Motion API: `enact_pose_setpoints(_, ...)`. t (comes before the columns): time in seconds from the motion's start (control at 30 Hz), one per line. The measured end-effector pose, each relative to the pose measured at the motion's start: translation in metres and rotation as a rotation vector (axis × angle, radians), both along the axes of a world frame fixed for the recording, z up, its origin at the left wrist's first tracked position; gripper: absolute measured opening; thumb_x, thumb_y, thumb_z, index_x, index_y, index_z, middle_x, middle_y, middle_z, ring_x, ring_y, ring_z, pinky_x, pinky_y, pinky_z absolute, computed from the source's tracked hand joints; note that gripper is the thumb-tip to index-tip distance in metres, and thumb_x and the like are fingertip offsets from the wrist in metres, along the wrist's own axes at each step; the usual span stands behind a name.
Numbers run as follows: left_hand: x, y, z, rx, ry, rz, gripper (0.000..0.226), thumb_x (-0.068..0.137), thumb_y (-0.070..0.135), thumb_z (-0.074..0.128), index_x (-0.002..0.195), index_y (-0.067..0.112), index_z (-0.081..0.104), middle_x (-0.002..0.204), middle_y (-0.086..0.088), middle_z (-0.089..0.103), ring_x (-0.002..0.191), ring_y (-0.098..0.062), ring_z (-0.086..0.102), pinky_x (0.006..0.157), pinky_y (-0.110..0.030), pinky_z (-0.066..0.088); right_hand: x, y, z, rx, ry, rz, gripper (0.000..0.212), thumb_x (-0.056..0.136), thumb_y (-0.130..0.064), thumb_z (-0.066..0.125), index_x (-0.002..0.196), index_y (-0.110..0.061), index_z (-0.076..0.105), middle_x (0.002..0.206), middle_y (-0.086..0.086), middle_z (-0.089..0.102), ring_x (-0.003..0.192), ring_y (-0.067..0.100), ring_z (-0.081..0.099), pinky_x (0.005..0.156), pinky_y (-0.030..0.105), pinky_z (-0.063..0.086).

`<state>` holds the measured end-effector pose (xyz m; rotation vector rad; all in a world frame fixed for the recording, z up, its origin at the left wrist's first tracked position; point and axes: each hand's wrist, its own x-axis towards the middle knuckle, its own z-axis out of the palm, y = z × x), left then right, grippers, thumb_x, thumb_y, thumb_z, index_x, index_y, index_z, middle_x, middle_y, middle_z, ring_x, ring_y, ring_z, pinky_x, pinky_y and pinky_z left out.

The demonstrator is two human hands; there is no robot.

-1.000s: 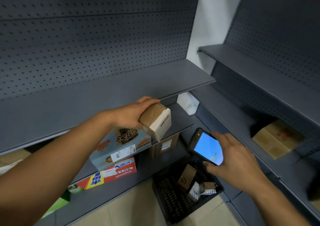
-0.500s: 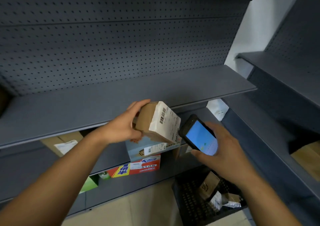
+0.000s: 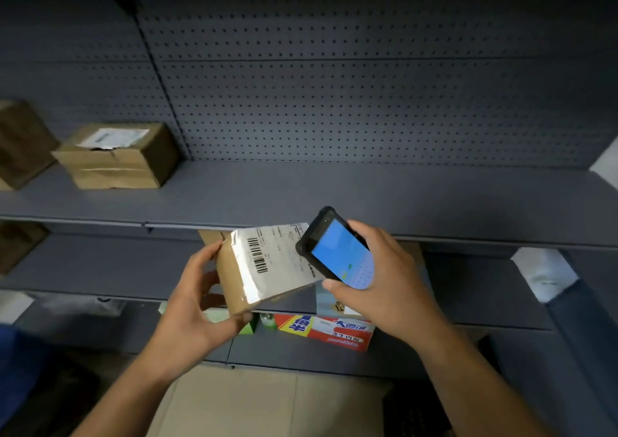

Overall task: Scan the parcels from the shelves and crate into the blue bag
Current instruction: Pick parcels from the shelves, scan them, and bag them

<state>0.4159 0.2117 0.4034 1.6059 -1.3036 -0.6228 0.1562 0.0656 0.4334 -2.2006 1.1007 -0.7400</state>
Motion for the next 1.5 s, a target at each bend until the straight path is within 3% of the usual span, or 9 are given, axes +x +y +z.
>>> enact_pose_setpoints(0.4,0.111,0.151,0.003,-0.114,0.022,0.369,0.101,0.065,0.008,0.094,0.143,0.042,0.040,0.135,0.018,0.057,0.120,-0.005,0.061,0.090,-0.019,0.055,0.164,0.078,0.023,-0.071,0.045,0.289,0.083,0.062,-0.057,0.079,0.134,-0.047,0.039,0.117,-0.027,0.048,0.110,0.001,0.052,0.090,0.033,0.053)
enact_pose_setpoints(0.57,0.206,0.249,0.006,-0.109,-0.024,0.509,0.100,0.067,0.012,0.093,0.141,0.049,0.037,0.141,0.014,0.049,0.121,-0.010,0.058,0.094,-0.033,0.055,0.281,0.154,0.023,-0.066,0.004,0.382,0.082,0.065,-0.054,0.081,0.135,-0.045,0.039,0.126,-0.025,0.047,0.117,0.001,0.048,0.097,0.032,0.046)
enact_pose_setpoints(0.67,0.266,0.315,0.001,-0.105,-0.103,0.630,0.102,0.065,0.016,0.095,0.141,0.051,0.036,0.142,0.016,0.039,0.121,-0.009,0.053,0.096,-0.034,0.053,0.350,0.200,0.023,-0.071,-0.006,0.453,0.080,0.067,-0.051,0.082,0.134,-0.050,0.037,0.123,-0.028,0.045,0.107,-0.008,0.040,0.089,0.025,0.040)
enact_pose_setpoints(0.8,0.324,0.393,-0.007,-0.098,-0.106,0.796,0.102,0.061,0.035,0.092,0.143,0.051,0.034,0.137,0.018,0.041,0.112,-0.011,0.055,0.092,-0.038,0.053,0.432,0.256,0.022,-0.053,-0.011,0.550,0.080,0.067,-0.052,0.082,0.135,-0.048,0.038,0.121,-0.025,0.046,0.102,-0.009,0.041,0.080,0.013,0.037)
enact_pose_setpoints(0.9,0.357,0.439,-0.017,-0.093,-0.070,0.886,0.102,0.065,0.025,0.094,0.144,0.047,0.034,0.137,0.022,0.045,0.110,-0.008,0.055,0.088,-0.039,0.054,0.488,0.291,0.017,-0.041,0.024,0.616,0.082,0.069,-0.048,0.084,0.137,-0.043,0.039,0.120,-0.021,0.047,0.099,-0.007,0.043,0.068,0.003,0.040)
enact_pose_setpoints(1.03,0.398,0.485,-0.041,-0.102,0.033,1.015,0.104,0.069,0.002,0.090,0.142,0.052,0.035,0.130,0.013,0.056,0.103,-0.021,0.061,0.079,-0.040,0.058,0.552,0.326,0.006,-0.011,0.043,0.700,0.083,0.067,-0.045,0.086,0.136,-0.041,0.041,0.118,-0.019,0.050,0.100,-0.007,0.048,0.067,0.006,0.043)
enact_pose_setpoints(1.1,0.415,0.497,-0.052,-0.106,0.073,1.070,0.103,0.070,-0.002,0.087,0.140,0.052,0.035,0.126,0.011,0.059,0.098,-0.021,0.064,0.073,-0.032,0.059,0.582,0.334,-0.002,-0.008,0.062,0.729,0.084,0.065,-0.046,0.087,0.135,-0.042,0.041,0.116,-0.019,0.050,0.102,-0.008,0.050,0.067,0.008,0.043)
enact_pose_setpoints(1.27,0.458,0.511,-0.076,-0.080,0.166,1.153,0.101,0.074,0.001,0.087,0.143,0.050,0.032,0.128,0.009,0.061,0.098,-0.023,0.066,0.070,-0.033,0.059,0.657,0.337,-0.027,0.012,0.076,0.755,0.084,0.063,-0.048,0.086,0.135,-0.040,0.044,0.114,-0.017,0.053,0.100,0.005,0.055,0.077,0.026,0.052)
enact_pose_setpoints(1.5,0.537,0.492,-0.086,0.038,0.197,1.310,0.097,0.072,0.010,0.090,0.143,0.040,0.032,0.120,0.003,0.061,0.084,-0.016,0.066,0.067,-0.027,0.056,0.778,0.327,-0.063,0.082,0.055,0.890,0.084,0.064,-0.044,0.086,0.135,-0.036,0.043,0.122,-0.015,0.051,0.109,0.008,0.052,0.083,0.026,0.048)
